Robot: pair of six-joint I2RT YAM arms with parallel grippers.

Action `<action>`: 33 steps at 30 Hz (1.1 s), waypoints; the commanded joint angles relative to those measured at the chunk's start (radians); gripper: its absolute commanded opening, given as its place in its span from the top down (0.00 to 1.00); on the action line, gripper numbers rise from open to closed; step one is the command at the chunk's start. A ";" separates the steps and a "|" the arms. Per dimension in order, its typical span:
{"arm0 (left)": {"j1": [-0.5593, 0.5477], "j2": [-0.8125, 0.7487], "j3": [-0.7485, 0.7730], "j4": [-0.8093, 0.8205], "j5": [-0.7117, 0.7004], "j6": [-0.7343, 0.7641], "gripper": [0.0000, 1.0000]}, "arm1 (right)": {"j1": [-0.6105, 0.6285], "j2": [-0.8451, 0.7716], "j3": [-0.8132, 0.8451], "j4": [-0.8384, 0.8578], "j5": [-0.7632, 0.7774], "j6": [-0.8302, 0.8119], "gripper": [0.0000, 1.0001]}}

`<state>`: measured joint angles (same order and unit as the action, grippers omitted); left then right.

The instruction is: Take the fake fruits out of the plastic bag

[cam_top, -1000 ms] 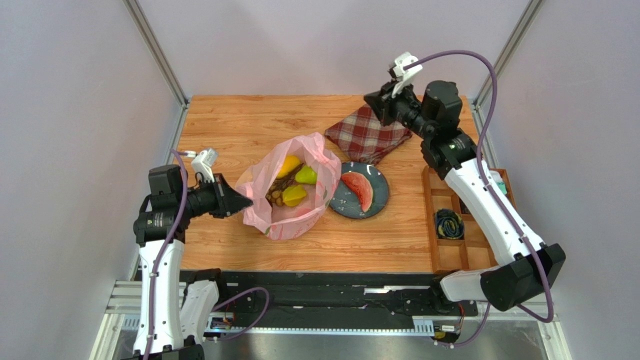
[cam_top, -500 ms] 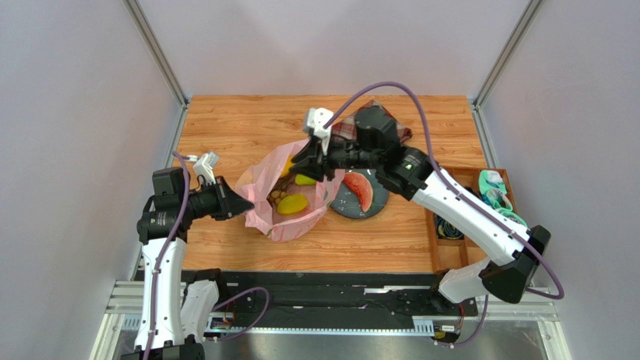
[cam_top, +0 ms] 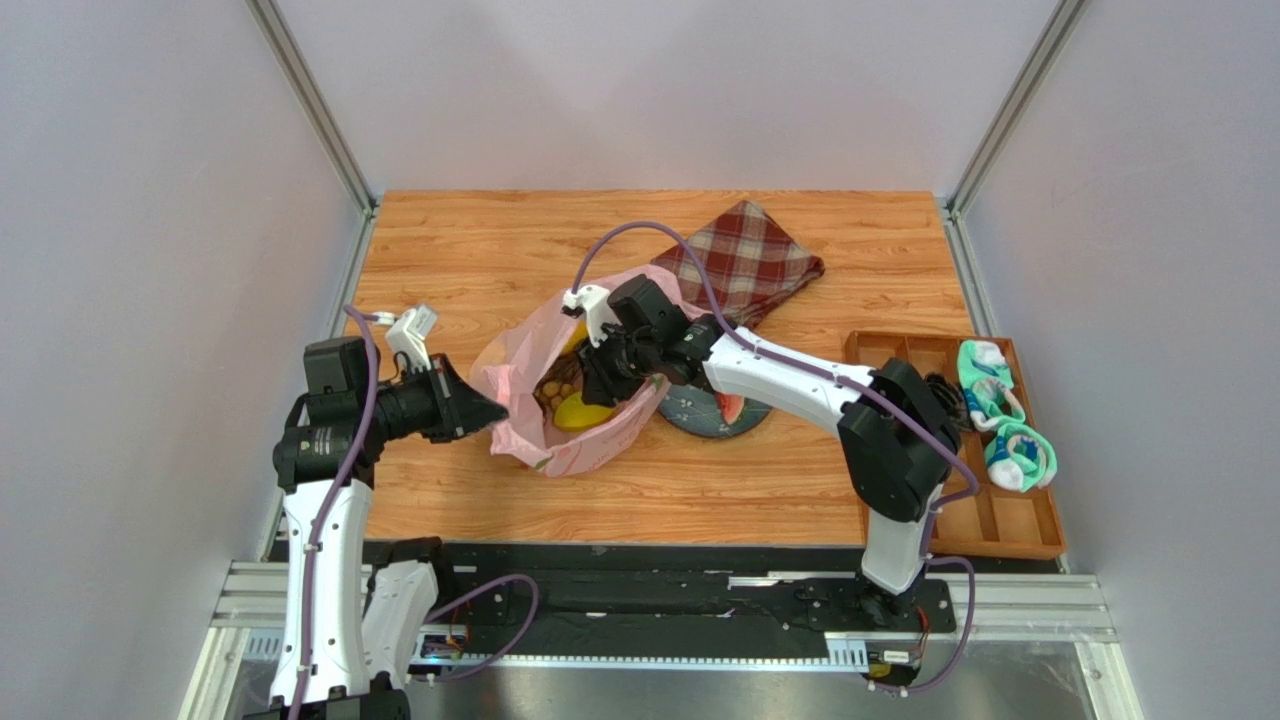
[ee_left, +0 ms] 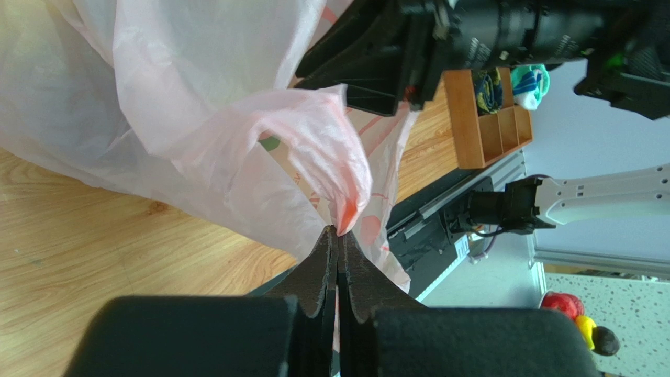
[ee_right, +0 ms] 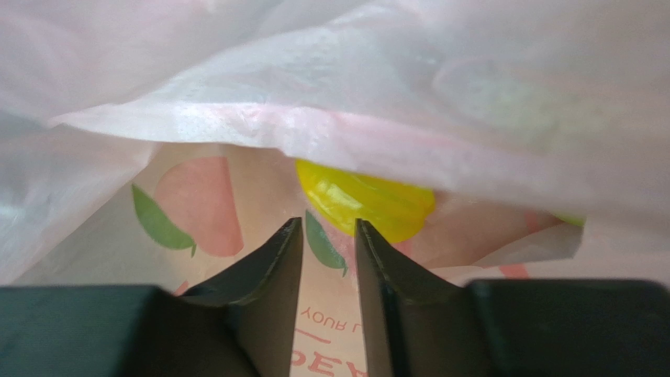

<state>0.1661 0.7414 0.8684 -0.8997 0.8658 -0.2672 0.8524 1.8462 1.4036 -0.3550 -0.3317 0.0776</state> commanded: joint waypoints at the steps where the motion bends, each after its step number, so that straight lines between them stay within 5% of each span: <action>1: 0.009 0.003 0.004 0.008 0.015 0.000 1.00 | 0.023 0.021 0.034 0.082 0.097 0.088 0.57; 5: 0.010 0.004 -0.006 -0.002 0.010 -0.001 1.00 | 0.092 -0.011 -0.043 0.154 0.195 0.065 0.43; 7: 0.009 0.006 -0.020 -0.004 0.001 -0.004 1.00 | 0.117 -0.013 -0.055 0.168 0.305 0.057 0.24; 10: 0.010 0.018 -0.026 0.002 0.001 -0.009 1.00 | 0.119 0.008 -0.040 0.180 0.422 0.048 0.08; 13: 0.009 0.033 -0.022 0.004 0.002 -0.007 1.00 | 0.109 0.042 -0.014 0.182 0.474 0.053 0.02; 29: 0.010 0.070 -0.019 0.010 -0.004 -0.007 1.00 | 0.112 0.283 0.127 0.082 0.373 0.143 0.01; 33: 0.012 0.073 -0.020 0.019 -0.004 -0.010 1.00 | 0.109 0.260 0.107 0.094 0.369 0.110 0.25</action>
<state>0.1677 0.8158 0.8455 -0.9001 0.8543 -0.2680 0.9592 2.1193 1.4940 -0.2455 0.0601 0.1921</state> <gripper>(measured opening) 0.007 0.871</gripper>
